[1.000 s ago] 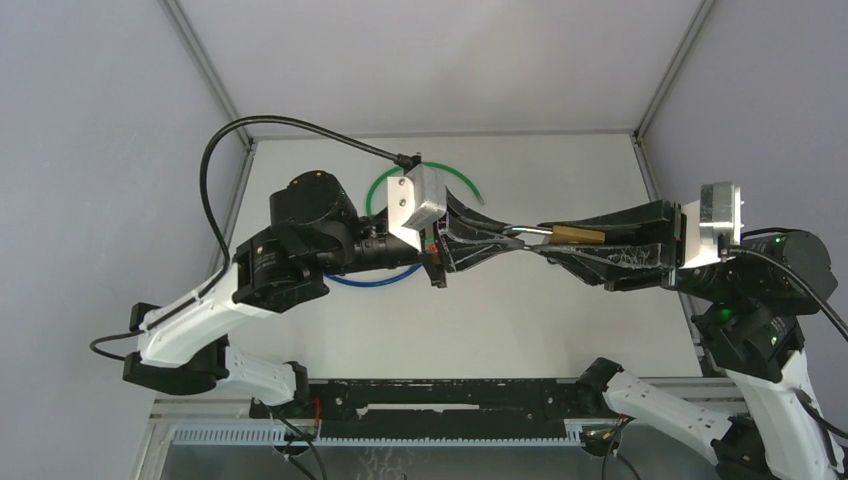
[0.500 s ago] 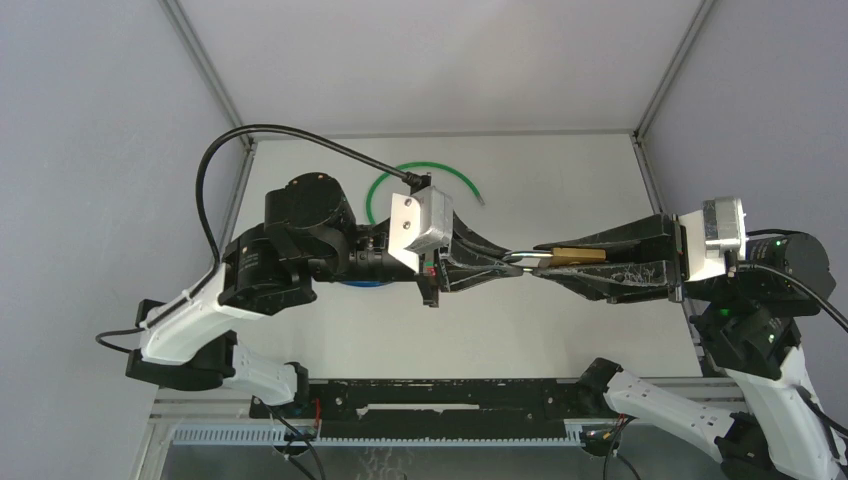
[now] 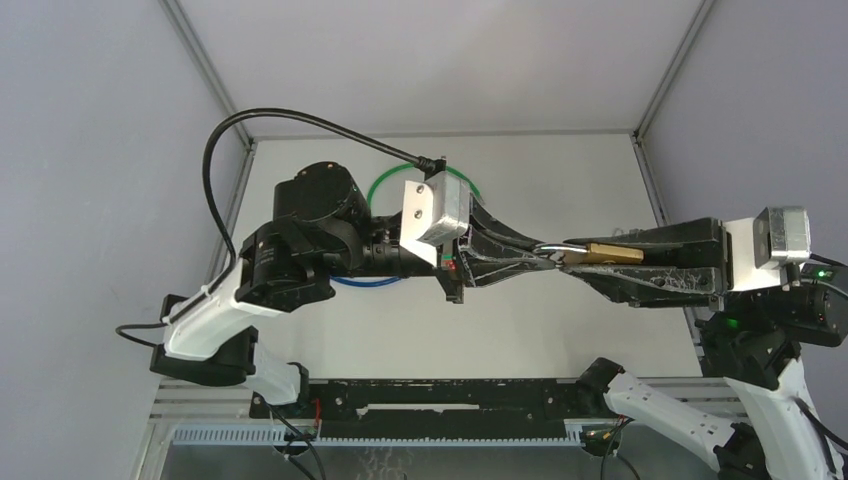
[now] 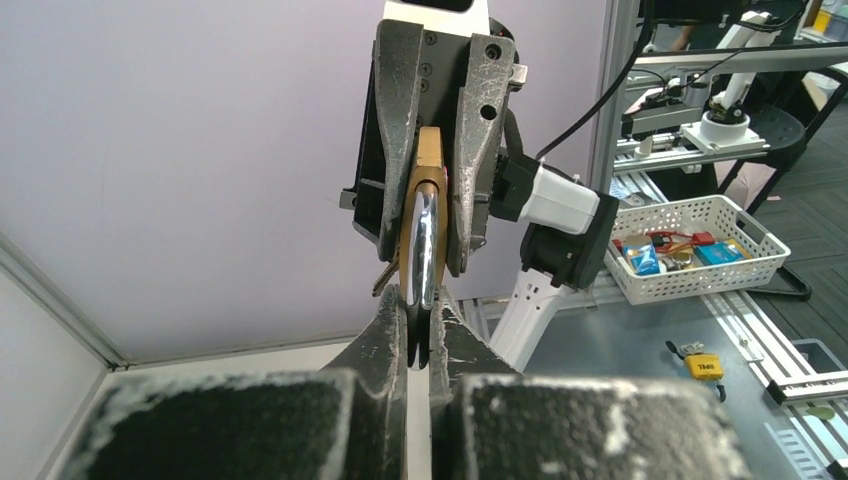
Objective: Lock with the key
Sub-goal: Lock the lock, then place the key at the center of the board, then place the lock at the center of the board.
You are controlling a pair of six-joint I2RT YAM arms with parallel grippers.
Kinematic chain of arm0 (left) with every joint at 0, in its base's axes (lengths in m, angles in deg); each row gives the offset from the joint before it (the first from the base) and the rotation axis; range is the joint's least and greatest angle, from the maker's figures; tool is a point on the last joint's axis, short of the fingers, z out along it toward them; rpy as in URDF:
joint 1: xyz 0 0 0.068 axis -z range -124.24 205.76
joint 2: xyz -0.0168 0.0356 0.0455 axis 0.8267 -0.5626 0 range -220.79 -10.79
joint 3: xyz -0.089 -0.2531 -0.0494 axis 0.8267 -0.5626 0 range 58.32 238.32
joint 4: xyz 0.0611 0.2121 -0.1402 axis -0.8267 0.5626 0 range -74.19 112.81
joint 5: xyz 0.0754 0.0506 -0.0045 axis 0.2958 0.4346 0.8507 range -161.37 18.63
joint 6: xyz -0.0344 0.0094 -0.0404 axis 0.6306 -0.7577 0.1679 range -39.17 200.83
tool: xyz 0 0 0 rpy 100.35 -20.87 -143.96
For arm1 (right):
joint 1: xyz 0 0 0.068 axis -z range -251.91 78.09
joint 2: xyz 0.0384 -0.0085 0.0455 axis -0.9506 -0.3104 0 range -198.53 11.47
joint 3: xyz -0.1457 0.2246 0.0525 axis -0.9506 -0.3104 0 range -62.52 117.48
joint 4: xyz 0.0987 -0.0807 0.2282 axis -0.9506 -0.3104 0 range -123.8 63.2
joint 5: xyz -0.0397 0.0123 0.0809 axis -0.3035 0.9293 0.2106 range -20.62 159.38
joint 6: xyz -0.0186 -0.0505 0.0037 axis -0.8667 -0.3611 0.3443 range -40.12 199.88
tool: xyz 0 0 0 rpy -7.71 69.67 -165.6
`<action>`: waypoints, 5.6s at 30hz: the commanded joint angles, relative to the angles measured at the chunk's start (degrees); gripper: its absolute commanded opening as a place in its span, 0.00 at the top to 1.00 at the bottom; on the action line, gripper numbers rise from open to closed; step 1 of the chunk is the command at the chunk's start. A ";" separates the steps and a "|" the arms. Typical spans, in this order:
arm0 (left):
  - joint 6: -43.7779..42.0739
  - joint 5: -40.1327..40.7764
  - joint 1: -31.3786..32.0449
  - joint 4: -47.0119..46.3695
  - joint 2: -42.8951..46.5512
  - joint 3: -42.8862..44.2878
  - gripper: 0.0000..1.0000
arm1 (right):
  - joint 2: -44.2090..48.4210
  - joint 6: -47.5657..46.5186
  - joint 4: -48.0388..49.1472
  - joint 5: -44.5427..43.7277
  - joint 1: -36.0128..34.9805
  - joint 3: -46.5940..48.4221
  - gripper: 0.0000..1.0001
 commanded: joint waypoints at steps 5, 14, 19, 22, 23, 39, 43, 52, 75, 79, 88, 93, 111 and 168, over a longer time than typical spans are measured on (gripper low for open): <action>0.38 -4.72 1.77 1.10 -5.55 -11.08 1.00 | -4.17 -4.48 -14.47 -2.09 3.84 -5.25 1.00; -5.32 4.52 -2.93 -0.48 7.43 -18.82 1.00 | -3.64 -8.32 -19.50 0.48 3.79 -7.78 1.00; -5.76 5.75 -6.82 -2.43 14.10 -25.34 1.00 | -4.27 -9.69 -17.73 3.64 3.86 -11.23 0.79; -6.44 6.15 -7.92 -3.56 18.30 -30.92 1.00 | -5.12 -9.85 -17.92 4.98 3.86 -11.69 0.59; -6.68 6.18 -8.25 -4.30 19.56 -33.06 1.00 | -5.63 -9.85 -18.00 5.68 3.86 -11.75 0.53; -12.03 9.68 -14.89 -3.30 36.73 -57.55 1.00 | 1.09 -21.37 -37.18 0.90 4.29 -21.02 0.04; -11.78 8.33 -15.86 -2.51 38.39 -57.65 1.00 | 1.13 -18.34 -26.83 -1.45 4.08 -31.07 0.15; -9.37 5.57 -16.21 -3.47 38.85 -58.60 1.00 | -1.67 -16.53 -10.46 2.73 1.96 -34.53 0.17; -7.68 7.70 -16.48 -5.16 38.70 -57.79 1.00 | -3.65 -19.23 -11.87 1.40 0.27 -34.83 1.00; -16.05 9.82 -21.34 -5.81 38.96 -52.52 1.00 | -5.40 -16.30 -11.19 -4.83 2.90 -38.58 1.00; -21.39 9.44 -28.48 -3.85 43.76 -51.40 1.00 | -11.63 -9.80 -5.94 -10.29 7.22 -45.26 1.00; -16.52 9.40 -28.87 -4.71 46.84 -57.16 1.00 | -21.24 3.64 -6.78 -12.68 10.63 -45.34 1.00; -0.69 1.45 -28.95 -4.91 50.12 -68.67 1.00 | -24.18 5.04 -20.31 -18.06 10.40 -37.20 0.01; 29.10 16.97 -52.17 -12.76 68.46 -97.10 0.00 | -35.90 3.87 -35.40 -11.67 7.00 -23.37 0.17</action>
